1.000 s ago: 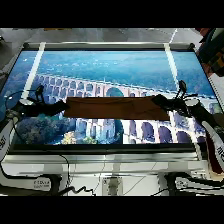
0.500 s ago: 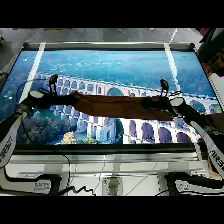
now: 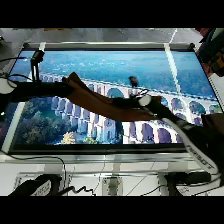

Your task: Fold the clothes and pants, and hang the long-sleeved shirts on hangers.

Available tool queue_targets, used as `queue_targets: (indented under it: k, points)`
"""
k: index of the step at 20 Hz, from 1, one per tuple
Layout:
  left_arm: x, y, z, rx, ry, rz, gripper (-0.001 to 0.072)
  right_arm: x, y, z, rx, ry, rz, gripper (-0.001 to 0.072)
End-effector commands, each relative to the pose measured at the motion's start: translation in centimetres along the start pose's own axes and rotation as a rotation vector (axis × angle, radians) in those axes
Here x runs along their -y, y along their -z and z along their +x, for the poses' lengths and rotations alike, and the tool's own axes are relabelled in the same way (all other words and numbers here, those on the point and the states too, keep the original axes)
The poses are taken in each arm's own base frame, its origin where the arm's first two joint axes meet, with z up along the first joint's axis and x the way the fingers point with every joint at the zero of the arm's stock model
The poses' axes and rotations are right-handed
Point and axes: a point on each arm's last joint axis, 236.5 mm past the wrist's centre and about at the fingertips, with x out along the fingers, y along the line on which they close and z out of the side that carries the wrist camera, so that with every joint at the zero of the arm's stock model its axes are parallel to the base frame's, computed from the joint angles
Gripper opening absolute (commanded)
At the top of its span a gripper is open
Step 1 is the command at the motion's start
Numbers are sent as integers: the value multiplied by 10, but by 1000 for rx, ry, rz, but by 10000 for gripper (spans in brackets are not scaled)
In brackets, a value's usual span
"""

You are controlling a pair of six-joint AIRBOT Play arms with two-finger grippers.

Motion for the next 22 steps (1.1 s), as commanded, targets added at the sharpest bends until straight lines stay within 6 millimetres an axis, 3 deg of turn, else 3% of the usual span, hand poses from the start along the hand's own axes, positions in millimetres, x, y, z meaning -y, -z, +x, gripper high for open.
queue_targets:
  k: [1, 4, 6, 8, 10, 12, 14, 16, 19, 22]
  points:
    - [-3, 5, -32, -21, -135, 34, 12, -56, 52, 58, -115, -58, 34, 12]
    - [-9, 9, -29, -36, -152, 18, 13, -93, 82, 74, -163, -99, -31, 12]
    - [-4, 9, -20, -40, -117, 2, 12, -91, 79, 73, -158, -88, -65, 12]
    - [7, 14, -1, -73, -65, -4, 12, -73, 58, 62, -137, -59, -82, 12]
    - [26, 29, 32, -145, -5, 7, 11, -43, 16, 39, -89, -21, -69, 12]
    - [44, 35, 72, -166, 28, -27, 11, -6, -30, 4, -30, 20, -34, 12]
    - [66, 30, 111, -124, 41, -11, 11, 38, -71, -46, 23, 74, 8, 12]
    - [98, 20, 151, -58, 62, 26, 10, 83, -97, -96, 54, 146, 36, 13]
    - [153, 12, 201, 7, 114, 38, 10, 150, -107, -159, 56, 257, 99, 12]
    - [204, 5, 242, 93, 158, 12, 11, 199, -97, -197, 22, 311, 200, 12]
